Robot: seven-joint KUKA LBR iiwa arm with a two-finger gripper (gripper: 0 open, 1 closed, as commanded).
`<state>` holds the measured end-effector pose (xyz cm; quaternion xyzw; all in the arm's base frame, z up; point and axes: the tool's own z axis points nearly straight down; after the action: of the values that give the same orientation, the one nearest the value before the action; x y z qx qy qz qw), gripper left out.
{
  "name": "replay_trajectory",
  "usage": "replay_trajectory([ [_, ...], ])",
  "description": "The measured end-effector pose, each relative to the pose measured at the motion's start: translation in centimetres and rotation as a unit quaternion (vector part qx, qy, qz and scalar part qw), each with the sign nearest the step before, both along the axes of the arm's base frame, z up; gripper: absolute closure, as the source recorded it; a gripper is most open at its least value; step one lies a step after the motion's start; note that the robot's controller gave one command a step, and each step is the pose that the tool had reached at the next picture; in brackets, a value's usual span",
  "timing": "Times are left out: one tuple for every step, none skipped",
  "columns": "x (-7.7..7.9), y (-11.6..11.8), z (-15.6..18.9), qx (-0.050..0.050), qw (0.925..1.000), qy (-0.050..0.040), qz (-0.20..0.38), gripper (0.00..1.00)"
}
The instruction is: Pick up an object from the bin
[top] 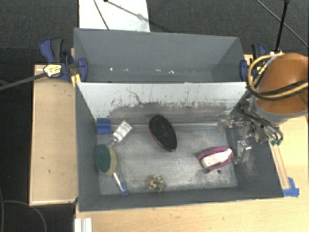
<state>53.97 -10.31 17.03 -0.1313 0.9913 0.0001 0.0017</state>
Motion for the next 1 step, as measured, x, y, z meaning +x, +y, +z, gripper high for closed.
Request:
replay_trajectory([
  [-2.36,-0.81,-9.74,-0.001,0.9845,-0.0056,0.175,0.0],
])
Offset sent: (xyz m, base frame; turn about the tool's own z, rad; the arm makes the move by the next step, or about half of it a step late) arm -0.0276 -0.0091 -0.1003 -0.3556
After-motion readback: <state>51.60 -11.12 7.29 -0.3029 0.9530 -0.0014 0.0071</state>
